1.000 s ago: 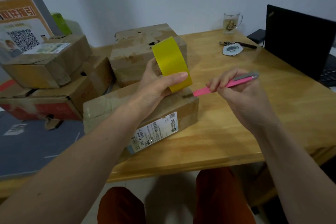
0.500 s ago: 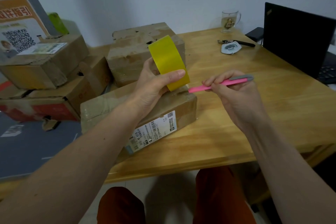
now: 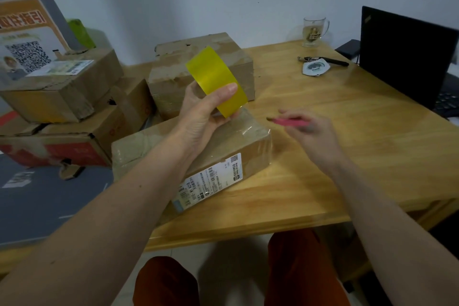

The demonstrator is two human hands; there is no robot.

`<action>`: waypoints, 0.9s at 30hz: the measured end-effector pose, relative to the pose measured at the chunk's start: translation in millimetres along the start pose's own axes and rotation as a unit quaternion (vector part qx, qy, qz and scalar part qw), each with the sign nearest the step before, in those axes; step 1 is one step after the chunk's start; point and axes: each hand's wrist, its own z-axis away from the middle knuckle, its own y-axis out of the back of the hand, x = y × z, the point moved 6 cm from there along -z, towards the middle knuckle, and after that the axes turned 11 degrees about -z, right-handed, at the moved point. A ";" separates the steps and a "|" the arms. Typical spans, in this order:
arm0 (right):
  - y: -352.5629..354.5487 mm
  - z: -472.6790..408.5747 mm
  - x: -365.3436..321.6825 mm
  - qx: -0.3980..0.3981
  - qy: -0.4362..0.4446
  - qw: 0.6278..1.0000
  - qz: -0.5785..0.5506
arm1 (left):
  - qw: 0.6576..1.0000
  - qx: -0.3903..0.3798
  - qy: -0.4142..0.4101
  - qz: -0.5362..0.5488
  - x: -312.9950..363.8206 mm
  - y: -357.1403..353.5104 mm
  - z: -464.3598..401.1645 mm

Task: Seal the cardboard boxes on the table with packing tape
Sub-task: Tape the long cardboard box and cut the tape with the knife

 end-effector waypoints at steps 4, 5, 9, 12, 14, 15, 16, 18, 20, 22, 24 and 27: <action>-13.4 10.8 2.3 -0.079 -0.019 0.957 0.278 | 1.000 0.022 -0.006 0.008 0.8 4.5 -1.0; -13.6 16.5 -8.5 -0.042 0.026 0.953 0.298 | 1.000 0.026 -0.008 0.008 1.3 5.1 -1.3; -49.2 62.3 -45.2 -0.036 0.281 0.897 0.339 | 0.999 0.031 -0.014 0.000 1.9 4.5 -2.9; -82.1 70.9 -39.6 -0.121 0.303 0.854 0.405 | 0.999 0.027 -0.018 -0.007 -0.1 5.1 -4.9; -93.2 58.0 -37.5 -0.134 0.251 0.849 0.445 | 0.999 0.029 -0.016 -0.011 -1.5 5.9 -5.2; -98.0 50.8 -39.6 -0.137 0.236 0.847 0.457 | 0.999 0.033 -0.015 -0.013 -2.2 6.9 -5.3; -103.2 44.2 -41.5 -0.145 0.223 0.841 0.471 | 0.999 0.036 -0.013 -0.015 -2.4 8.0 -5.2; -112.6 34.4 -44.5 -0.176 0.198 0.830 0.491 | 0.999 0.038 -0.013 -0.022 -1.7 8.1 -4.3; -112.8 27.3 -45.4 -0.190 0.175 0.845 0.468 | 0.999 0.044 -0.013 -0.024 -1.0 8.5 -3.7; -103.8 19.4 -46.3 -0.159 0.136 0.891 0.402 | 0.999 0.047 -0.016 -0.019 0.1 9.1 -3.3; -95.0 13.0 -40.7 -0.096 0.088 0.922 0.363 | 0.999 0.045 -0.022 -0.016 0.8 10.3 -4.3; -93.7 8.5 -29.8 -0.067 0.031 0.947 0.313 | 0.998 0.047 -0.023 -0.021 1.3 10.1 -4.3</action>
